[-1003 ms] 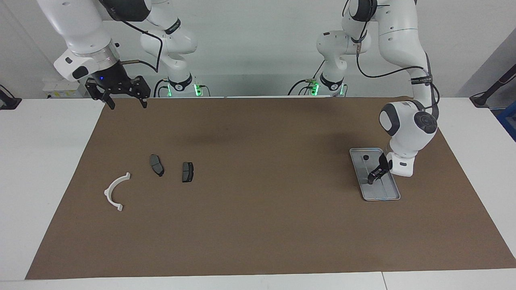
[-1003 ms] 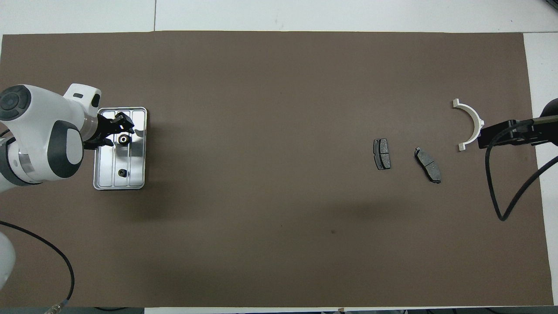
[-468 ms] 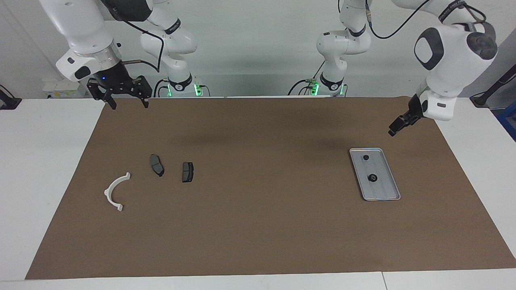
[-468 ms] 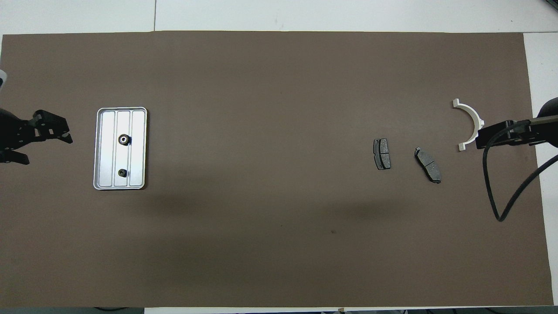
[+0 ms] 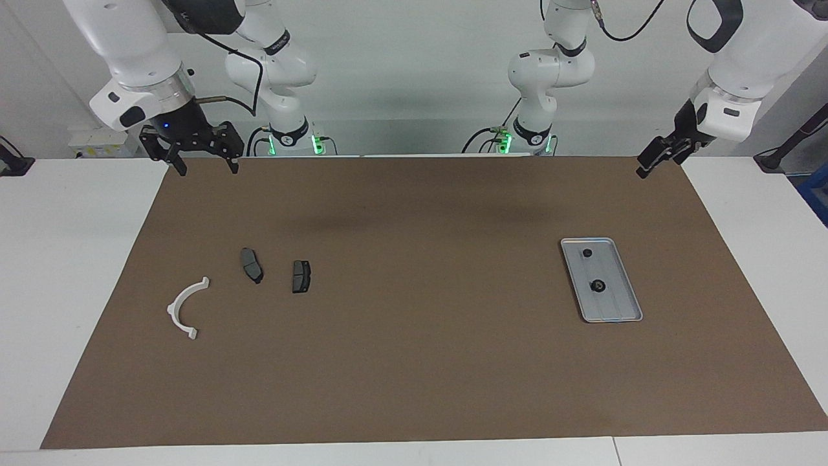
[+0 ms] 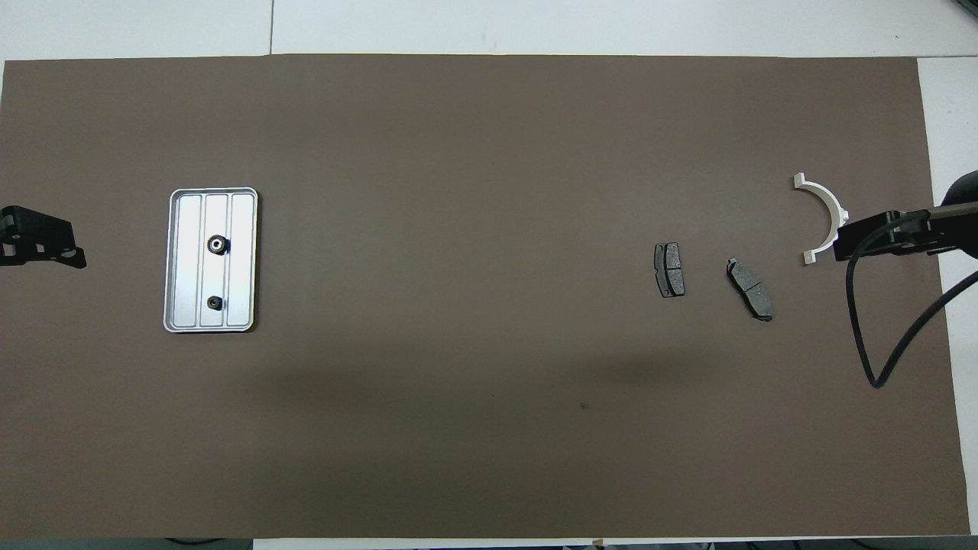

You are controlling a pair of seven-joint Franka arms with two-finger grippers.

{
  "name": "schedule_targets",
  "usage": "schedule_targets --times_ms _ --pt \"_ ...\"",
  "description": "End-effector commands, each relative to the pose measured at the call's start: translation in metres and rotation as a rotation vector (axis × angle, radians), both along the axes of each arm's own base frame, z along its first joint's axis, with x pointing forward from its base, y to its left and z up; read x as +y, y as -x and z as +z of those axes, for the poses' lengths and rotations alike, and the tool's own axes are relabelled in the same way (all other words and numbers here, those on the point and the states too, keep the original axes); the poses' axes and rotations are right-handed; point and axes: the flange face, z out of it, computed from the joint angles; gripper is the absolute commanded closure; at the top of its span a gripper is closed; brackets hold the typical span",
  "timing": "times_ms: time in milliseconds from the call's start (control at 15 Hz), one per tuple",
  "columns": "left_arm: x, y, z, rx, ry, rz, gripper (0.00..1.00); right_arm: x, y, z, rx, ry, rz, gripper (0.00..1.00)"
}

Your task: Pick bearing gear from pile to tray

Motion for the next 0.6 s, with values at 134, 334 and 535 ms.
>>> schedule_targets --times_ms 134,334,535 --pt "0.008 -0.004 -0.006 -0.036 -0.001 -0.144 0.0 -0.001 0.003 0.0 0.008 -0.017 0.011 0.0" --pt "0.012 -0.013 0.001 -0.038 0.007 -0.19 0.0 -0.001 0.003 0.0 0.009 -0.017 0.011 0.0" --pt "0.009 -0.018 -0.005 -0.013 0.011 -0.196 0.0 -0.002 0.003 0.0 0.009 -0.017 0.01 0.0"
